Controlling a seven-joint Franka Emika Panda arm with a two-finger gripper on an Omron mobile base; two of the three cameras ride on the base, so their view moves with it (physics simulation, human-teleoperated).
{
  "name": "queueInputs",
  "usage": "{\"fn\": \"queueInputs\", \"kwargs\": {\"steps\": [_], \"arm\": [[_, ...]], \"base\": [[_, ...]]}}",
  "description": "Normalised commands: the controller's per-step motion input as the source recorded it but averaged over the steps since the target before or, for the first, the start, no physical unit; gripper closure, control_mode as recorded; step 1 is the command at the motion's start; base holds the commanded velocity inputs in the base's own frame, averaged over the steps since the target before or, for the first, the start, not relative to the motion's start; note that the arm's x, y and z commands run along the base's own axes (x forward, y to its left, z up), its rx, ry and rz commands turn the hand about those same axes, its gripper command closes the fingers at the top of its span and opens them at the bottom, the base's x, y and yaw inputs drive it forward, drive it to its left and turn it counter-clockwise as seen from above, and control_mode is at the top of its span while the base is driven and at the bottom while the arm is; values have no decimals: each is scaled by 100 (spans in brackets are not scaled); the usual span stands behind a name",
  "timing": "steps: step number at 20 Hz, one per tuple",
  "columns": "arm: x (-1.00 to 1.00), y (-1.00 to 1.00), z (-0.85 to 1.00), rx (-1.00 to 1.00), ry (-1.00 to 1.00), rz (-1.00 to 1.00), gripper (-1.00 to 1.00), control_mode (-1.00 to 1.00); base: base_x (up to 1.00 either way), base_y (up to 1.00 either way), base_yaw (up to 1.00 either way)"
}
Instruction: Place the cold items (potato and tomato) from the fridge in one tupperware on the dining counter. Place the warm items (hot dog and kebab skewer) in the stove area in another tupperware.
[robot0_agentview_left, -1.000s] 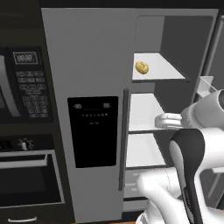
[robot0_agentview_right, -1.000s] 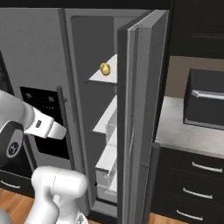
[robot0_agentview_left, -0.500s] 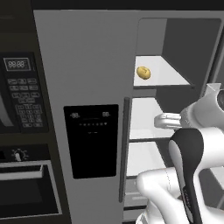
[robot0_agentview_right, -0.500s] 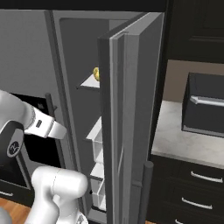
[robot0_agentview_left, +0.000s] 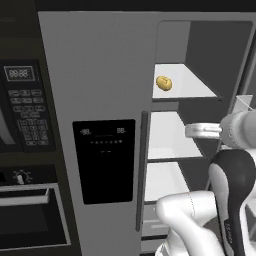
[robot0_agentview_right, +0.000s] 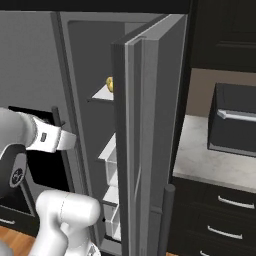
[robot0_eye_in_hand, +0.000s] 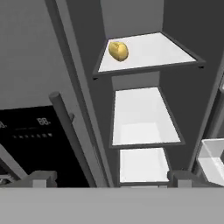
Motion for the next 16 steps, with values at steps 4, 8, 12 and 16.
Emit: {"fn": "queueInputs", "kwargs": {"steps": [4,8,12,16], "arm": [[34,-10,72,-4,-6,22,-100,-100],[61,-3,38,-9,18,1,-100,-100],[54,-10,12,-3,34,5,-100,-100],[52,-26,0,0,14,17,-100,-100]], "base": [[0,0,0],[0,0,0],[0,0,0],[0,0,0]]}}
